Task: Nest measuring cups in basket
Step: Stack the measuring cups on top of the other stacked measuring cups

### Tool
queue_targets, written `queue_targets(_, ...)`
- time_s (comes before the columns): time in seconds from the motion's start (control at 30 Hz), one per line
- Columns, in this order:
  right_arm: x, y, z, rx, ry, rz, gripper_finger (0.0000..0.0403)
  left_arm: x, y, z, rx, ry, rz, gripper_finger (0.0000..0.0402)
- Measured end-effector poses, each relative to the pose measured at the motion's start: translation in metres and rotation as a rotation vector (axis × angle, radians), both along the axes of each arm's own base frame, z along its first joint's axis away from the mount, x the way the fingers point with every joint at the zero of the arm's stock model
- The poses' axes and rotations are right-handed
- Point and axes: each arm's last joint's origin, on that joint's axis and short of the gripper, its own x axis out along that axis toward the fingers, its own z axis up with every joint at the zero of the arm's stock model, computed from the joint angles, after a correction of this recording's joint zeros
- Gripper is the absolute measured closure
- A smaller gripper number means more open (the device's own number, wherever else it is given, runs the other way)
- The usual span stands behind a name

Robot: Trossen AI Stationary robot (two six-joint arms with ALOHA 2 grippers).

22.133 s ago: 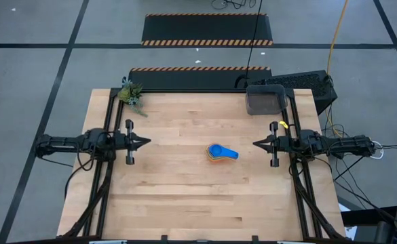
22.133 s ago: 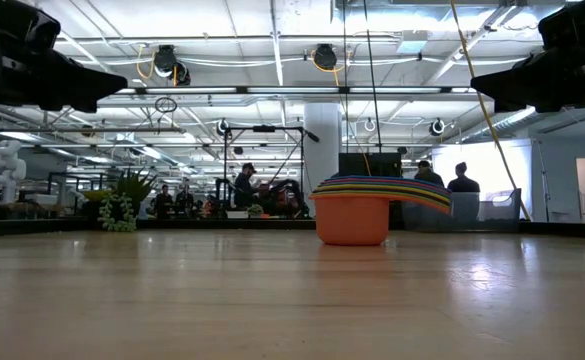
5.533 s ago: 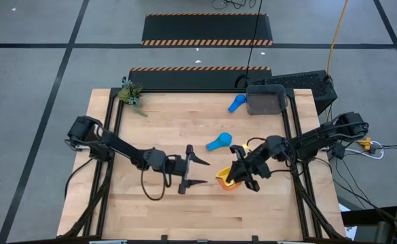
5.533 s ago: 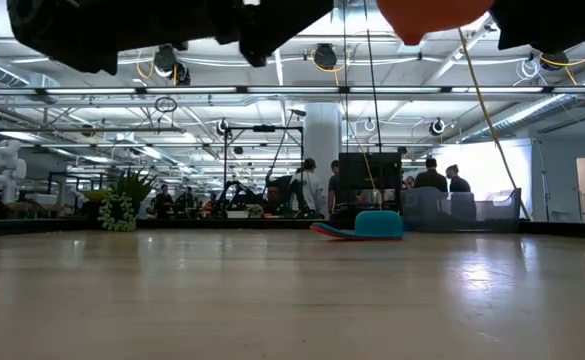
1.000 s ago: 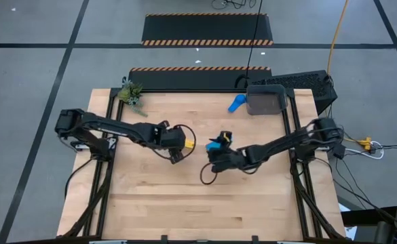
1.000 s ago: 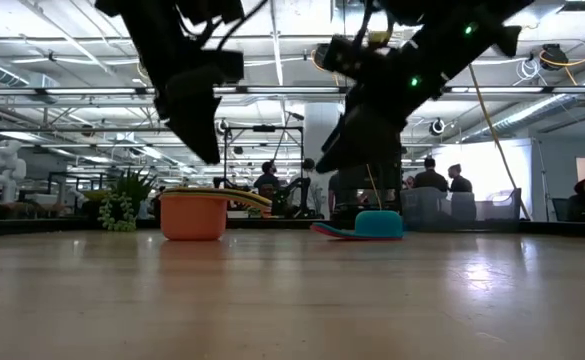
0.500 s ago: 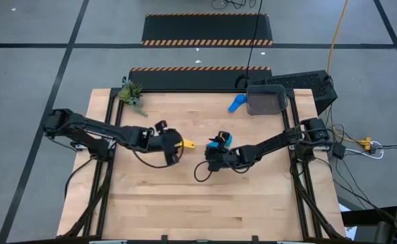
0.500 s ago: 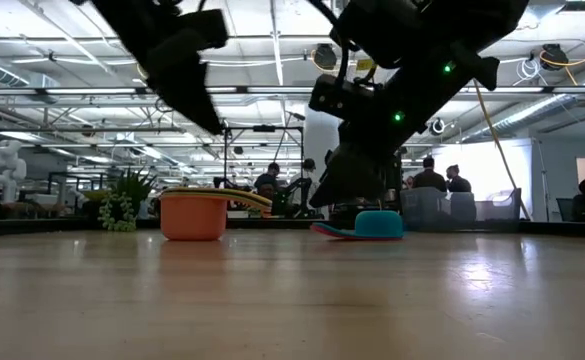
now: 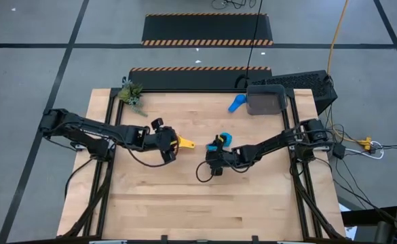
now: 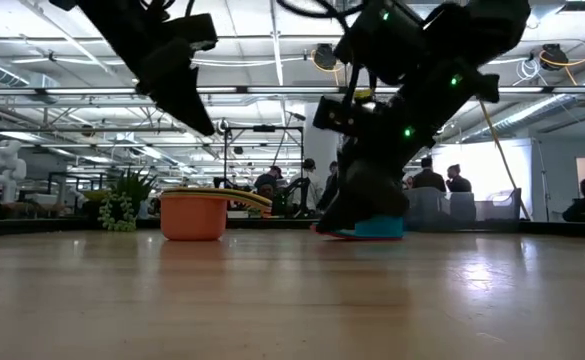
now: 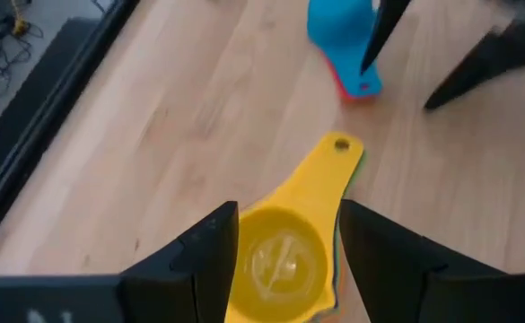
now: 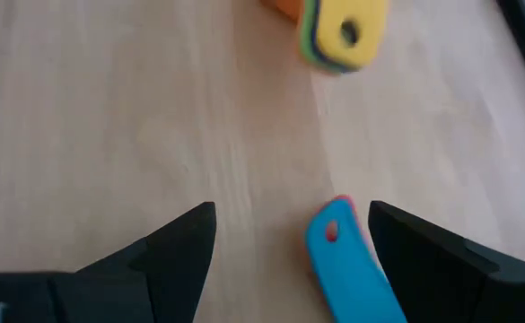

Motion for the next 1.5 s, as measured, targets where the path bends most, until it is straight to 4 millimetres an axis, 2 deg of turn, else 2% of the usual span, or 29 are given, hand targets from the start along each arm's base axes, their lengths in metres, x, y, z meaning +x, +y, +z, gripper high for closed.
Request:
queue_targets(0.27, 0.010, -0.006, -0.024, -0.100, -0.035, -0.060, 0.0125, 0.002, 0.001, 0.001, 0.001, -0.021, 0.000, 0.0204)
queue_targets(0.6, 0.009, -0.017, -0.027, -0.093, -0.023, -0.147, 0.0138, 0.002, 0.001, 0.001, 0.005, -0.019, -0.005, 0.0204)
queue_targets(0.77, 0.005, -0.023, -0.030, -0.084, 0.017, -0.183, 0.0174, 0.002, 0.001, 0.001, 0.005, -0.019, -0.005, 0.0204)
queue_targets(1.27, 0.004, -0.022, -0.032, -0.075, 0.048, -0.146, 0.0320, 0.002, 0.001, 0.001, 0.006, -0.016, -0.007, 0.0204)
queue_targets(1.5, 0.003, -0.023, -0.032, -0.083, 0.062, -0.147, 0.0374, 0.002, -0.001, 0.001, 0.003, -0.019, -0.008, 0.0204)
